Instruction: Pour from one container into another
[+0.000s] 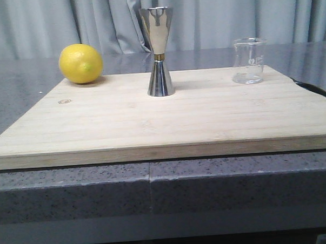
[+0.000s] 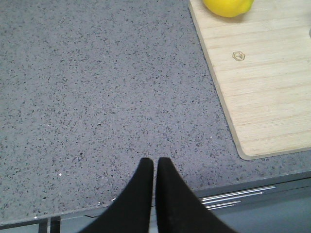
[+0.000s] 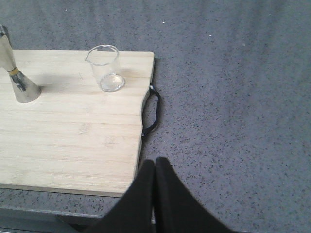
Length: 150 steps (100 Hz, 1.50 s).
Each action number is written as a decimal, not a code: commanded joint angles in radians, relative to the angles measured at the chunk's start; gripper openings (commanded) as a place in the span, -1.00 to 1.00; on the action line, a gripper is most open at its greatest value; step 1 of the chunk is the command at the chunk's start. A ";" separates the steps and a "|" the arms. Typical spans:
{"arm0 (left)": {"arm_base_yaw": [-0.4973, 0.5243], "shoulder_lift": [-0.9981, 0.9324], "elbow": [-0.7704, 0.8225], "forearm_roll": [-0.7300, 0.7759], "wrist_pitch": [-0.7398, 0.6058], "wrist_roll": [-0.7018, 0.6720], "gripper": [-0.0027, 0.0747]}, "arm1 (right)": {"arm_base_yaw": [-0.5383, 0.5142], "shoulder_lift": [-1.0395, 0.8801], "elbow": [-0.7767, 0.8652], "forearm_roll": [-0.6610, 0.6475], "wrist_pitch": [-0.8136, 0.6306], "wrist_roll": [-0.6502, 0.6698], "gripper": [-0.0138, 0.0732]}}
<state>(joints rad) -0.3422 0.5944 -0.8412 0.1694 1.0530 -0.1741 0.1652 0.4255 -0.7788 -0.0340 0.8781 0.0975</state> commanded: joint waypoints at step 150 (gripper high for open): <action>0.260 -0.623 0.868 -0.187 -1.147 0.283 -0.99 | -0.006 0.009 -0.022 -0.007 -0.076 -0.002 -0.84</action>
<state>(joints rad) -0.0743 -0.0050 0.0061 -0.0148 -0.0058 0.1082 0.1652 0.4255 -0.7788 -0.0328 0.8759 0.0994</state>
